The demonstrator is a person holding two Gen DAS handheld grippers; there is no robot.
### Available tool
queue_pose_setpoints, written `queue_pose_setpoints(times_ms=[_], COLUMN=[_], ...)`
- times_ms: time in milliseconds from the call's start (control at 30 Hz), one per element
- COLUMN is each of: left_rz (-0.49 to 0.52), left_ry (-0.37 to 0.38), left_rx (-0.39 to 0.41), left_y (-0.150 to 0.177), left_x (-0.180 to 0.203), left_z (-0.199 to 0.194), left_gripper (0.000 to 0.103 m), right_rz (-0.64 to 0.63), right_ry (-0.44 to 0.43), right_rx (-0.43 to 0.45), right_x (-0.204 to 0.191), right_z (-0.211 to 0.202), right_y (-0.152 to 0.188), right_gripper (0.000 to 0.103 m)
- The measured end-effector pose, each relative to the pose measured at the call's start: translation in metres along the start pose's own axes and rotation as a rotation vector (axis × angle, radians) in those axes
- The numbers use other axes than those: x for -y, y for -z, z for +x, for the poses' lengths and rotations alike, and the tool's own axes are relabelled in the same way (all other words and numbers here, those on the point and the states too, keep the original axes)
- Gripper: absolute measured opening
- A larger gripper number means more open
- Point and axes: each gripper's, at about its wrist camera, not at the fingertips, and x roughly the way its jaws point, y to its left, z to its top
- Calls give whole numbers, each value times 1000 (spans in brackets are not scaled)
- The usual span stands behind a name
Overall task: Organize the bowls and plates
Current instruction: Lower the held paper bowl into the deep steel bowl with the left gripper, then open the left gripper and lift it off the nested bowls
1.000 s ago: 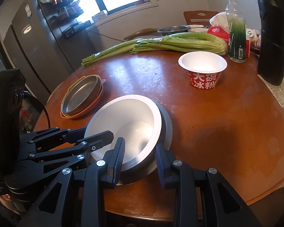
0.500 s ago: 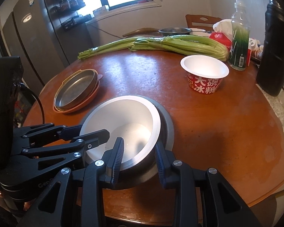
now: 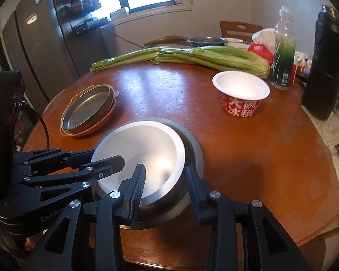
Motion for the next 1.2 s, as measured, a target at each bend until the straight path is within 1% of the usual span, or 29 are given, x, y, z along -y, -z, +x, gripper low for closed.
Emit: queue_pose_setpoints(times_ms=[500, 767, 867, 900, 1067, 1200], left_rz=[-2, 3, 8, 10, 10, 14], left_ry=[-1, -22, -31, -33, -42, -34], left_rx=[30, 64, 74, 77, 87, 94], left_y=[-1, -1, -2, -2, -4, -11], left_x=[-2, -3, -2, -1, 0, 2], left_z=[-10, -20, -23, -24, -26, -27], left_gripper=[32, 35, 35, 35, 36, 36], right_rz=[14, 19, 22, 23, 32, 40], right_ry=[-1, -2, -7, -10, -19, -14], right_rx=[-1, 14, 20, 22, 32, 46], right_x=[3, 5, 7, 7, 13, 19], right_z=[-1, -5, -7, -7, -7, -10], right_y=[0, -2, -3, -3, -5, -8], right_gripper=[39, 39, 43, 45, 46, 47])
